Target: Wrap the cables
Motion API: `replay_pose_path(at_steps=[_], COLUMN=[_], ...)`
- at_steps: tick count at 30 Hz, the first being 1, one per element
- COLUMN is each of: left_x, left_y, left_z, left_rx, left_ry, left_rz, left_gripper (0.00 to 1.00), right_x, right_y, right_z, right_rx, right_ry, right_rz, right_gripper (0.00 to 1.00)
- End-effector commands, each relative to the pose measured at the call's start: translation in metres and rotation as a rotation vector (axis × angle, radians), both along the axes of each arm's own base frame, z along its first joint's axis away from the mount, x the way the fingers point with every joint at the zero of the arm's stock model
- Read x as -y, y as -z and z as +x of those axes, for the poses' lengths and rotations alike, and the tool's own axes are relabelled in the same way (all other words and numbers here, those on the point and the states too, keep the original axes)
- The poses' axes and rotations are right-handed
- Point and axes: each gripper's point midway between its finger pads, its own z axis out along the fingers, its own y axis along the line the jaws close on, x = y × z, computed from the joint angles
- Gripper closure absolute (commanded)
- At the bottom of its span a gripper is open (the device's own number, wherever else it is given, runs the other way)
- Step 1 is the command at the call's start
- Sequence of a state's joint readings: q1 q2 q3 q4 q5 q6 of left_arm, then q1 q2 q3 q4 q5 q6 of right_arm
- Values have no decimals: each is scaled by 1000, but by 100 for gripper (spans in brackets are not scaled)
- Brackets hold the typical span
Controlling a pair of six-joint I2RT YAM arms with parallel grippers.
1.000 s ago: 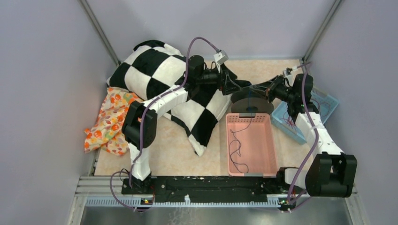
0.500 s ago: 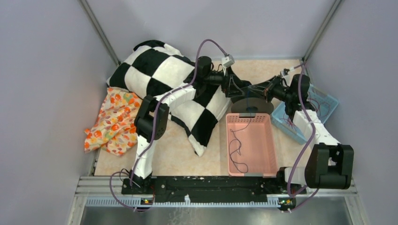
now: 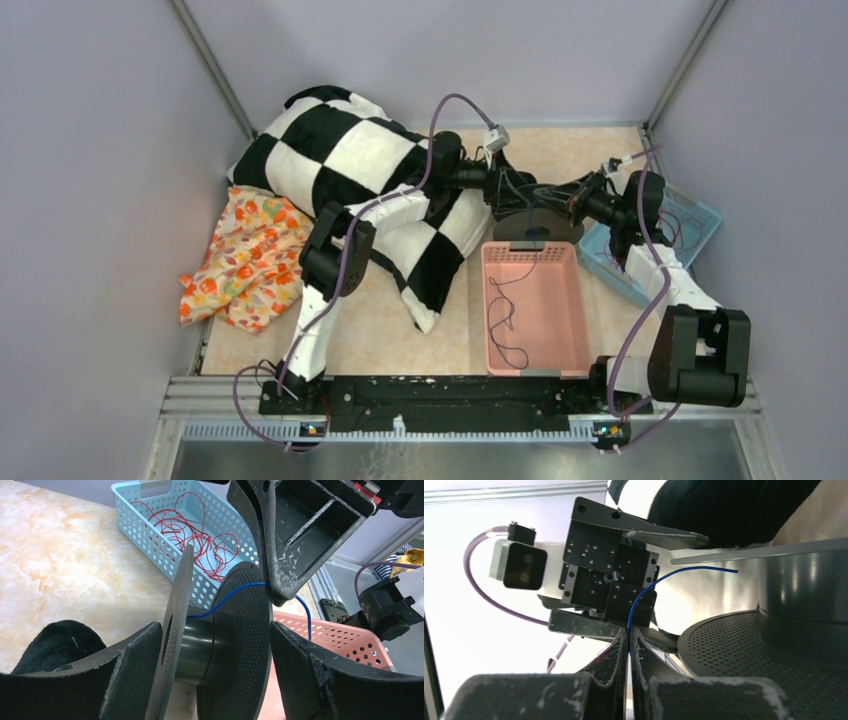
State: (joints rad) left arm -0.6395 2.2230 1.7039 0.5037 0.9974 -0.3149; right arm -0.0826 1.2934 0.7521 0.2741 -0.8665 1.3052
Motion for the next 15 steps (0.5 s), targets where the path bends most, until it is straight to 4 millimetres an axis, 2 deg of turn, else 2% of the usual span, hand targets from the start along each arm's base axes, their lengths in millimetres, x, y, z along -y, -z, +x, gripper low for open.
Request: replay_pose_path(at_steps=[1,4,7,15], left_x=[7,12,14,18], left_y=[-27,-32,-27,-29], left_z=[5,7,12,20], left_rx=[116,136,139,135], left_ry=[-26,-28,-28,-76], left_rz=[-81,-81,-67,-101], left_gripper=[18,20,23,30], right_x=[6,8,9,9], right_y=[-27,-31,-34,-30], right_z=[-3,-3,-3,-4], right_rx=[97,106,113,97], right_ry=[2,-5,-12,-21], right_rz=[40,83,98,97], right_gripper=[100,100,100,100])
